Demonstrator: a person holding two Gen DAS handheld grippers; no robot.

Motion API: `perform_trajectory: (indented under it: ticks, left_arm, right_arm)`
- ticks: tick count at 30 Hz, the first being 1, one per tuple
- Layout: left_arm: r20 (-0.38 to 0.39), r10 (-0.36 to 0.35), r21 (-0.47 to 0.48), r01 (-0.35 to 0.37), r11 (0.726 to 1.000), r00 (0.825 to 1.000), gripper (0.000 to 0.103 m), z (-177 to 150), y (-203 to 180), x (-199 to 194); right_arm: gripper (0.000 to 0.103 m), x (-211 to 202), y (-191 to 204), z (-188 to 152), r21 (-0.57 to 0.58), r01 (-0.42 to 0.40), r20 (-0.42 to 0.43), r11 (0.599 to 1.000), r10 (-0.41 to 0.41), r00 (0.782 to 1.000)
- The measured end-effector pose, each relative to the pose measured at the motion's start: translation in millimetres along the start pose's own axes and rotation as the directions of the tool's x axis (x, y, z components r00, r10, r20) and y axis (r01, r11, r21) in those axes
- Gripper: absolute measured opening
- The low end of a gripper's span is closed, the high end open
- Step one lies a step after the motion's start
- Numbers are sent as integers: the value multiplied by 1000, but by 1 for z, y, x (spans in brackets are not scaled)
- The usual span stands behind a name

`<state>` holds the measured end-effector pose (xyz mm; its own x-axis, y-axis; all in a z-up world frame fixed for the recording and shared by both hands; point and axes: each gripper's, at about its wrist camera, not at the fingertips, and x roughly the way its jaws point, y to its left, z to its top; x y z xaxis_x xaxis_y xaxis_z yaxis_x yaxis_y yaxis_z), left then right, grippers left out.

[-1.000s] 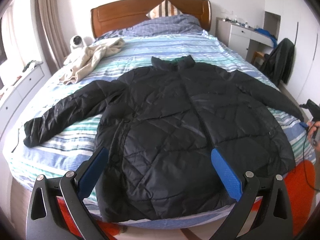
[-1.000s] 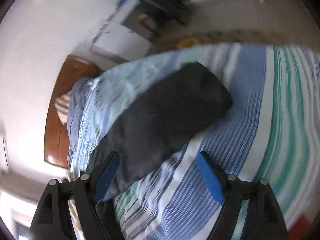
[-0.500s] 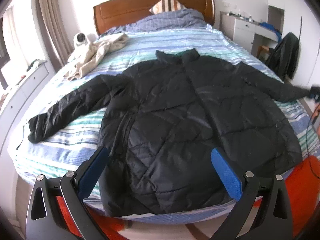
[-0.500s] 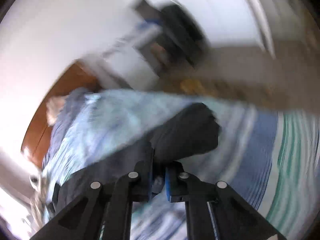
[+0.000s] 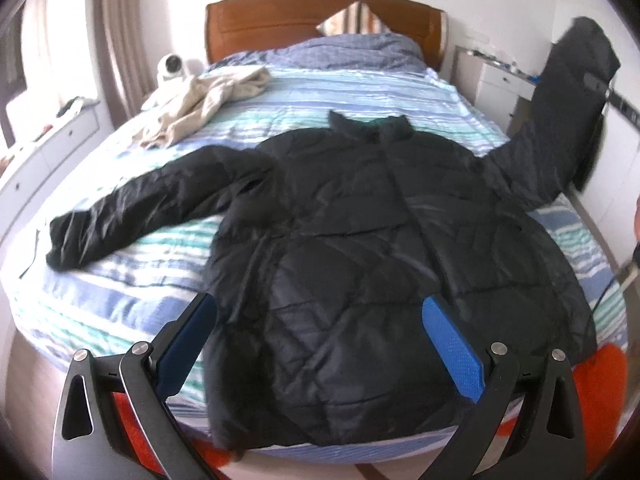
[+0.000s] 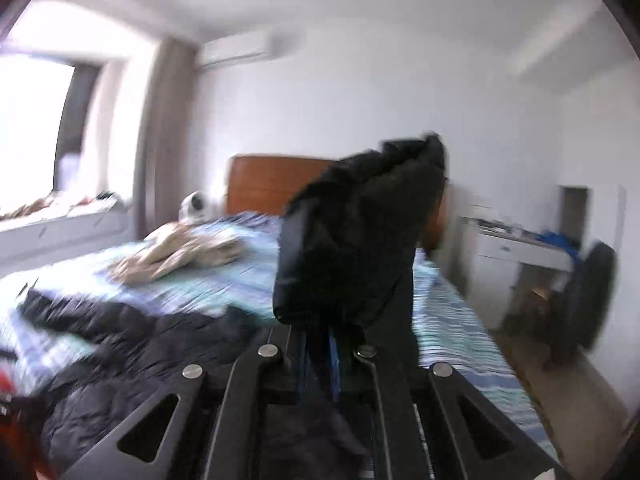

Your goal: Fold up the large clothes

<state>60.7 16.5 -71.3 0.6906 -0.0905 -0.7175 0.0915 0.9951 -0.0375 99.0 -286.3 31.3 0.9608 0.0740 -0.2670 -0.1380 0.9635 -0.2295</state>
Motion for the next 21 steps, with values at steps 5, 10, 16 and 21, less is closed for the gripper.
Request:
perform_trajectory:
  ticks: [5, 10, 16, 21]
  left_arm:
    - [-44, 5, -103, -10, 995, 999, 102, -8, 36, 15]
    - [-44, -70, -171, 61, 983, 997, 102, -14, 50, 29]
    - [-53, -272, -234, 253, 939, 961, 102, -1, 48, 51]
    - [-104, -437, -251, 401, 881, 893, 102, 34, 24, 86]
  right_arm:
    - [8, 42, 66, -49, 51, -153, -177, 987, 159, 971]
    - [29, 76, 93, -112, 250, -265, -403, 931, 349, 846]
    - [87, 53, 119, -143, 331, -343, -425, 879, 463, 777]
    - [87, 6, 101, -149, 414, -329, -358, 849, 484, 798]
